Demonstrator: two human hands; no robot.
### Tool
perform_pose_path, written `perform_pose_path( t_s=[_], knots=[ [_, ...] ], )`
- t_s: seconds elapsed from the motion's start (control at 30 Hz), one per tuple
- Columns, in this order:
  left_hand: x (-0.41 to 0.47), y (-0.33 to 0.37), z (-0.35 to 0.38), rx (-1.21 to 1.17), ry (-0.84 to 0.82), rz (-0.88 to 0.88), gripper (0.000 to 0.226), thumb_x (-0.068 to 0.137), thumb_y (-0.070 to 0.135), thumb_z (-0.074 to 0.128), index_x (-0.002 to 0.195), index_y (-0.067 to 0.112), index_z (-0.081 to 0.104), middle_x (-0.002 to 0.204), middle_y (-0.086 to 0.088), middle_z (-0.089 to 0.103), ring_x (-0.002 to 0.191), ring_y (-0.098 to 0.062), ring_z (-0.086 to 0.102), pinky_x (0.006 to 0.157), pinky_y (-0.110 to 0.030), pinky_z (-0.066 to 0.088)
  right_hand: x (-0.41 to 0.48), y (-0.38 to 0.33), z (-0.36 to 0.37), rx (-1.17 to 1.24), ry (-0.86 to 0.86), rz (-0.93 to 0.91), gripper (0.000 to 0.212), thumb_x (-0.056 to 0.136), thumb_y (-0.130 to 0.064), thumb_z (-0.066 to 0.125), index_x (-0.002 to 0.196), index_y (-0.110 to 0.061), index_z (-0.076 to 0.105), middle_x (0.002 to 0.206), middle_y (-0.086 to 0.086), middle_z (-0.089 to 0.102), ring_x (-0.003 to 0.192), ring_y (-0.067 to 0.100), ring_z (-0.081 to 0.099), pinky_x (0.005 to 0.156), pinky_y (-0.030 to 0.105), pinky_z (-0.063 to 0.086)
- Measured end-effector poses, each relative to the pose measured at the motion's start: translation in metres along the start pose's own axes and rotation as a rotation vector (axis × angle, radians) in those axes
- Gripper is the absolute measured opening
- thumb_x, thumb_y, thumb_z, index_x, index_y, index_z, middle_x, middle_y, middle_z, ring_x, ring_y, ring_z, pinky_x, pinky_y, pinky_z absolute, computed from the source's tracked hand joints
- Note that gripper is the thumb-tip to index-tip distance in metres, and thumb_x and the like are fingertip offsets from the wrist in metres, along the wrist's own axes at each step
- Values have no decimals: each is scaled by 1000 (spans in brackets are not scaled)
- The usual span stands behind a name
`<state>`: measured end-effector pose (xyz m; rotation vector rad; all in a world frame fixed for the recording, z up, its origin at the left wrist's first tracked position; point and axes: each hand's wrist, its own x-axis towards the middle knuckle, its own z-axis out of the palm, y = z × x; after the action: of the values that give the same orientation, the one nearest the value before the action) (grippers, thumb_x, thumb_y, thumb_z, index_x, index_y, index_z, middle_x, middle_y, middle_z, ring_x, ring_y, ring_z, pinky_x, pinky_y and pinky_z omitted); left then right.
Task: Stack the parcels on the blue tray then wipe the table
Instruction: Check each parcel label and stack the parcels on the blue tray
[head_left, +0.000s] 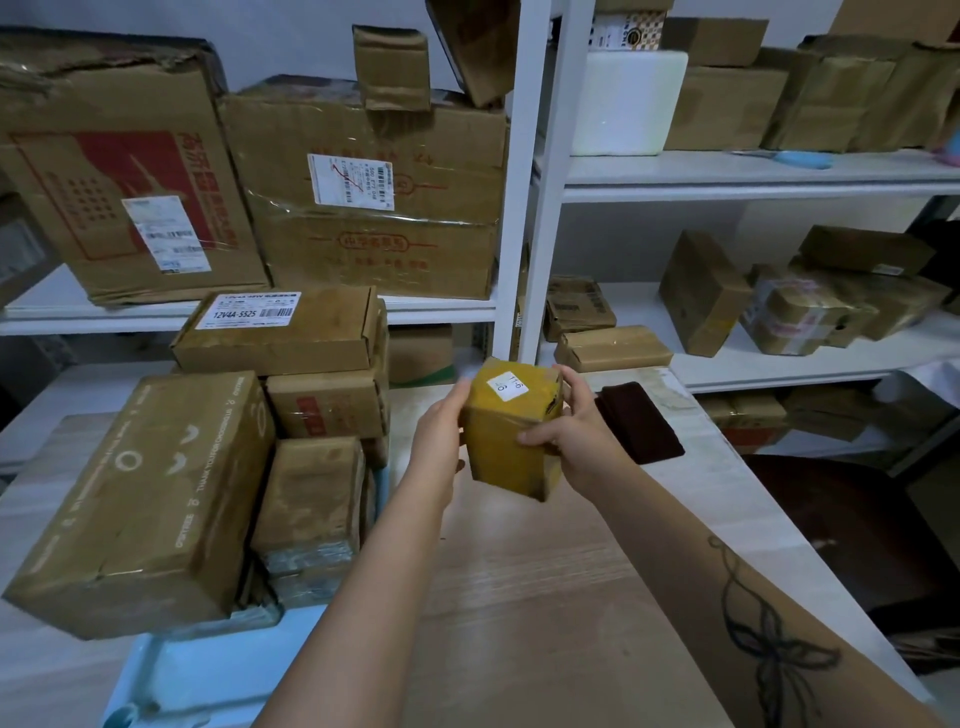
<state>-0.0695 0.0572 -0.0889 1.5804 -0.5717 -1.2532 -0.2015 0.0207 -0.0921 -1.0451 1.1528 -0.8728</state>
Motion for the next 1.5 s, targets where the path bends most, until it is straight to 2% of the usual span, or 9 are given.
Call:
perform_pose_path(
  t_s=[0.1, 0.27, 0.5, 0.73, 0.83, 1.0, 1.17, 1.3, 1.5],
  knots=[
    [0, 3, 0, -13, 12, -1, 54, 91, 53, 49, 130, 15, 48, 128, -5, 55, 119, -25, 51, 102, -45, 41, 1, -2, -2, -54, -29, -63, 105, 63, 27, 61, 139, -39, 32, 143, 1, 35, 131, 31, 35, 105, 56, 39],
    [6, -7, -3, -91, 14, 74, 31, 90, 26, 61, 114, 9, 52, 122, -11, 59, 107, -23, 57, 85, -35, 53, -5, -5, -3, -40, -202, -142, 99, 69, 19, 64, 136, -42, 27, 140, 1, 36, 124, 25, 42, 85, 33, 50],
    [3, -3, -5, -188, -59, 154, 36, 92, 14, 57, 128, 14, 52, 117, -5, 62, 100, -15, 60, 80, -29, 54, -7, -16, -4, 160, -59, -147, 36, 91, -15, 60, 121, -35, 57, 132, 1, 53, 109, 15, 56, 68, 21, 48],
    [-5, 12, 3, -126, -52, 60, 47, 89, 58, 46, 116, 19, 54, 94, -1, 62, 95, -20, 60, 94, -44, 49, -2, -19, -6, 70, -80, -228, 30, 85, 3, 60, 94, -24, 68, 129, 3, 54, 121, 28, 51, 94, 36, 49],
    [-4, 16, 5, -172, -59, -2, 43, 88, 64, 40, 94, 25, 57, 84, -2, 64, 81, -18, 61, 87, -42, 53, -6, -27, -4, 116, -76, -196, 12, 88, -6, 58, 93, -12, 68, 118, 2, 62, 110, 20, 57, 81, 23, 50],
    [-1, 12, 5, -230, -31, -38, 32, 92, 41, 51, 113, 19, 60, 81, -2, 67, 74, -17, 62, 70, -34, 52, -8, -31, -5, 163, -3, -170, 20, 93, -14, 53, 105, -4, 65, 127, 9, 61, 100, 9, 58, 70, 12, 44],
    [-1, 11, 8, -317, -23, 23, 12, 92, 29, 51, 96, 22, 60, 80, 1, 66, 70, -14, 61, 64, -28, 49, 3, -33, -3, 118, 124, 80, 64, 89, -37, 61, 145, -22, 35, 149, 5, 38, 136, 28, 35, 111, 45, 30],
    [0, 8, 7, -308, -53, 133, 29, 92, 21, 50, 118, 14, 58, 96, -1, 68, 80, -15, 64, 62, -27, 49, 4, -27, -2, 179, -49, 245, 57, 86, -49, 60, 135, -22, 49, 130, 9, 58, 117, 31, 55, 82, 44, 51],
    [6, 5, 0, -304, -100, 157, 43, 87, 2, 43, 128, 12, 49, 114, -8, 64, 91, -21, 63, 67, -28, 50, 13, -20, -6, 188, -47, 170, 44, 83, -21, 65, 126, -13, 58, 119, 6, 66, 109, 26, 62, 86, 40, 53]
  ],
)
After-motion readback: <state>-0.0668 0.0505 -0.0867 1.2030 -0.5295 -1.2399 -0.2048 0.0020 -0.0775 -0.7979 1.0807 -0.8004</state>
